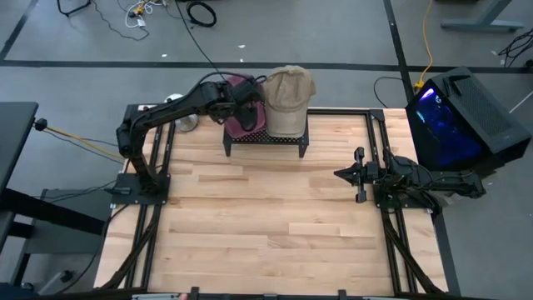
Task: Pick & Place hat
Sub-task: Return to Home Position
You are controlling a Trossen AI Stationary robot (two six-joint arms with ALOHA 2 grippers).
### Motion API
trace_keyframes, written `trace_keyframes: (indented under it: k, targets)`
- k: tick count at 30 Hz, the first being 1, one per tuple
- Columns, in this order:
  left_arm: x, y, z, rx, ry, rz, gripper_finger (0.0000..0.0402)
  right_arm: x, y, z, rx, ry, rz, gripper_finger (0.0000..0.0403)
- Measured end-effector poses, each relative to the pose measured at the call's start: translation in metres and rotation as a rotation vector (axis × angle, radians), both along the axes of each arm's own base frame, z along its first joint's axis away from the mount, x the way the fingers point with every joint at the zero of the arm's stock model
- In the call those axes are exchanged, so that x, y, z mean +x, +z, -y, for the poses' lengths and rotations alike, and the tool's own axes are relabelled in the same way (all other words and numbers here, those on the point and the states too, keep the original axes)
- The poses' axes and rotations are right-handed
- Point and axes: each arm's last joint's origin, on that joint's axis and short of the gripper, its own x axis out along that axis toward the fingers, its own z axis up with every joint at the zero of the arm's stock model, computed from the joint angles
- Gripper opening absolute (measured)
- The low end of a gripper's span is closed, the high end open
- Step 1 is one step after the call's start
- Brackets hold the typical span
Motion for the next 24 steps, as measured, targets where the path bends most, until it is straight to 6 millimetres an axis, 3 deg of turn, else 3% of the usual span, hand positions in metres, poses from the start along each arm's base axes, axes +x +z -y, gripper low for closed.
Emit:
trace_keyframes:
  k: [8,13,24]
  targets:
    - [0.004,0.002,0.012,0.02,0.001,0.022,0.0159,0.0,0.0,0.0,0.0,0.0,0.001,0.001]
    - [0.001,0.013,0.018,0.035,0.005,0.095,0.0158,0.0,0.0,0.0,0.0,-0.001,0.0,0.001]
    - [-0.013,0.044,0.042,-0.011,0.087,0.431,0.0158,0.0,0.0,0.0,0.0,0.0,0.0,0.001]
